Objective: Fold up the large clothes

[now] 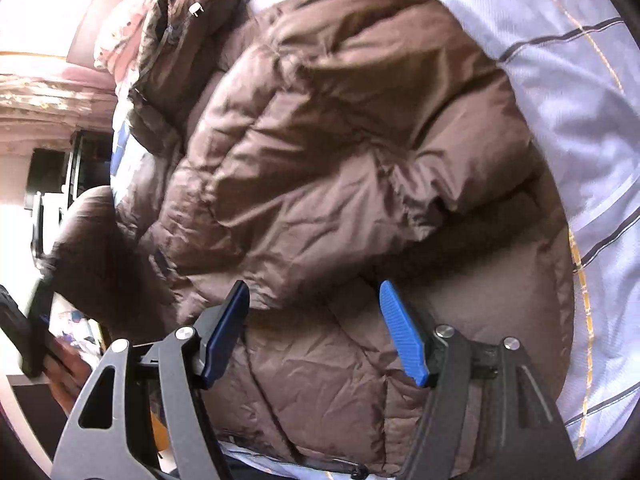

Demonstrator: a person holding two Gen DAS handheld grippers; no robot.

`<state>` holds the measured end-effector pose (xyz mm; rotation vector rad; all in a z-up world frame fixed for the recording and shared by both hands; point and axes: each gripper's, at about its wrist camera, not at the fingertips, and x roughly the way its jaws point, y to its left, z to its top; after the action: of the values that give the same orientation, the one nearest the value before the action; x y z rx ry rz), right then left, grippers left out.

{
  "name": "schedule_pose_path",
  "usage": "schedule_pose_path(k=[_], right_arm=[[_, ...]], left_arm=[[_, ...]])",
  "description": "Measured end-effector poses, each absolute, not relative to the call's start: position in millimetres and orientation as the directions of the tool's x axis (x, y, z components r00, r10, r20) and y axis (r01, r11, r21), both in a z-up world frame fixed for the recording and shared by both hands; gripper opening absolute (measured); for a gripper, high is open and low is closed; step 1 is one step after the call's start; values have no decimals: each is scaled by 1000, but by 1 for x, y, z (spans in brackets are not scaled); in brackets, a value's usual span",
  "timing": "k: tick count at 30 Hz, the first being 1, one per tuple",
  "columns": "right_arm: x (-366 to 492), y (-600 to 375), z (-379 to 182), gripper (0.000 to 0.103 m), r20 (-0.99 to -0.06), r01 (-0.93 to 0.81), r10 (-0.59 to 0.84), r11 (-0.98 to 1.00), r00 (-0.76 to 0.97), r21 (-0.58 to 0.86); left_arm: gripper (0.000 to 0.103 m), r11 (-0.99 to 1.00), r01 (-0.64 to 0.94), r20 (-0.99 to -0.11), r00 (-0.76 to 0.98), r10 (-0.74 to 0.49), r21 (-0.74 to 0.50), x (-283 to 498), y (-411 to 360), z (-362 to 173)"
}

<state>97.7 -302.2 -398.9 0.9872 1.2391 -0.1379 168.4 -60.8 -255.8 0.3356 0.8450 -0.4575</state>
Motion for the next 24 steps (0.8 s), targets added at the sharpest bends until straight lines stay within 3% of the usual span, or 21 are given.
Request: schedule_pose_path(k=[3, 6, 9, 11, 15, 20, 24], right_arm=[[99, -318, -376, 68, -830, 568, 365, 608, 421, 555], [99, -332, -337, 69, -840, 545, 233, 671, 490, 503], [105, -312, -276, 96, -809, 428, 67, 822, 584, 377], [109, -296, -258, 100, -780, 348, 89, 859, 620, 375], [143, -244, -249, 101, -807, 227, 155, 914, 570, 335], [208, -146, -250, 101, -873, 74, -75, 996, 482, -45], [254, -77, -281, 101, -907, 44, -171, 985, 384, -167]], left_arm=[[7, 703, 646, -825, 545, -152, 297, 125, -128, -303], [8, 611, 651, -809, 587, -31, 449, 91, -143, -348], [14, 461, 648, -748, 662, 53, 607, 70, -160, -375], [22, 392, 655, -727, 685, 53, 646, 55, -166, -386], [23, 223, 634, -658, 752, 48, 741, 17, -181, -407], [24, 137, 627, -638, 768, 55, 767, 4, -185, -426], [24, 137, 634, -646, 761, 61, 761, 10, -185, -428]])
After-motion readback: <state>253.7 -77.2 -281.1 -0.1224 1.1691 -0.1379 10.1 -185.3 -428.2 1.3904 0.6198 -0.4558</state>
